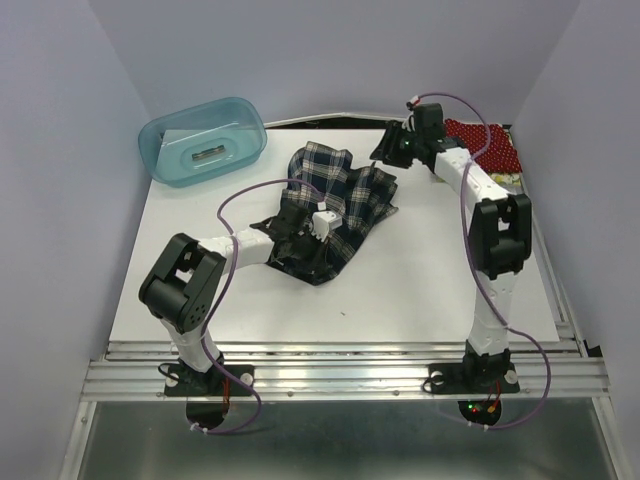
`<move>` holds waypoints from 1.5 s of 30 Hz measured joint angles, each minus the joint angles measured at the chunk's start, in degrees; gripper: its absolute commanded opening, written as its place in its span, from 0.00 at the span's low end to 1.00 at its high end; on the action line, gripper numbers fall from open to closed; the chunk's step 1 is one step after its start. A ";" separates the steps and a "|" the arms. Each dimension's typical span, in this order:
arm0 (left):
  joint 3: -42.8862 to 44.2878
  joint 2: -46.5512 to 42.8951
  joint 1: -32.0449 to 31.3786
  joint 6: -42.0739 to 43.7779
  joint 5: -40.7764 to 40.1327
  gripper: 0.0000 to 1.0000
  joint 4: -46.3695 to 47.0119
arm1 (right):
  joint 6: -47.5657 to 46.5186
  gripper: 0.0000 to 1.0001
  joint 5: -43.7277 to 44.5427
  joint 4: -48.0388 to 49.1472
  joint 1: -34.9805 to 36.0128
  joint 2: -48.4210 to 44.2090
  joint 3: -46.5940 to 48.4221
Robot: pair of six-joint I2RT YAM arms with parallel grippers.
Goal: Fold and stack the skirts
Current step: Fold the skirt
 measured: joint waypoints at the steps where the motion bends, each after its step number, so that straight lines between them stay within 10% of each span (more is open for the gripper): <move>1: 0.00 0.00 0.00 -0.02 0.02 0.00 0.00 | 0.70 0.53 0.04 -0.20 0.00 -2.40 -2.38; 13: 0.00 0.02 0.00 0.00 0.07 0.00 0.00 | 4.76 0.52 -5.09 0.33 0.92 -5.03 -11.69; 31: 0.00 0.02 0.00 0.00 0.09 0.00 0.00 | 8.26 0.21 -9.66 1.38 2.47 -1.36 -11.78; 40: 0.00 0.02 0.00 -0.02 0.09 0.00 0.00 | 8.55 0.45 -10.67 1.44 2.56 -1.57 -10.56; 45: 0.00 0.02 0.00 0.00 0.09 0.00 0.00 | 8.37 0.22 -10.73 0.96 2.64 -1.62 -8.92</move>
